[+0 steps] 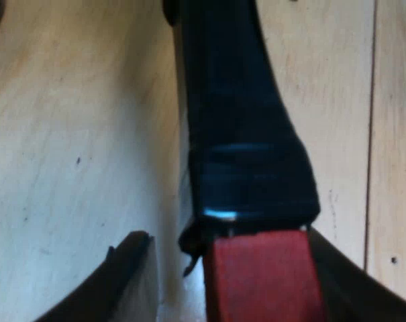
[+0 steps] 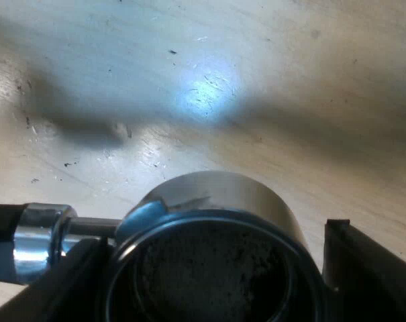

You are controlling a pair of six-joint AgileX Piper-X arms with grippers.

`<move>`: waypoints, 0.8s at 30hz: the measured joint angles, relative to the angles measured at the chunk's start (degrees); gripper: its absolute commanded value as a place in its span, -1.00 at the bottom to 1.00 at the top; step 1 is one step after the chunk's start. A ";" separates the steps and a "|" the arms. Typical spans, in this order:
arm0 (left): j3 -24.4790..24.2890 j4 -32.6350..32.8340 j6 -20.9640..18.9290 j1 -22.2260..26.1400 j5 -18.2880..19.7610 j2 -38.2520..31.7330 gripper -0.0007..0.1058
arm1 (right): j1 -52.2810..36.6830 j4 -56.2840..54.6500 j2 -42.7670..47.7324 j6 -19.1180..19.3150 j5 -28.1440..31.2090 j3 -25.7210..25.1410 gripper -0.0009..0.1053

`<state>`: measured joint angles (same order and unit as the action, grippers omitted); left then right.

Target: Put the handle in the coffee machine

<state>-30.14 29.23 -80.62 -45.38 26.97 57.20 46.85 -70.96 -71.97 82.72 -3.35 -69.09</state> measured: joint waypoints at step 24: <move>0.00 -0.26 -5.62 0.00 1.59 0.00 -0.98 | -0.11 0.77 0.76 0.11 0.21 -0.21 -0.98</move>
<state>-30.14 28.98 -86.24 -45.38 28.56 57.20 46.74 -70.19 -71.21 82.83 -3.14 -69.30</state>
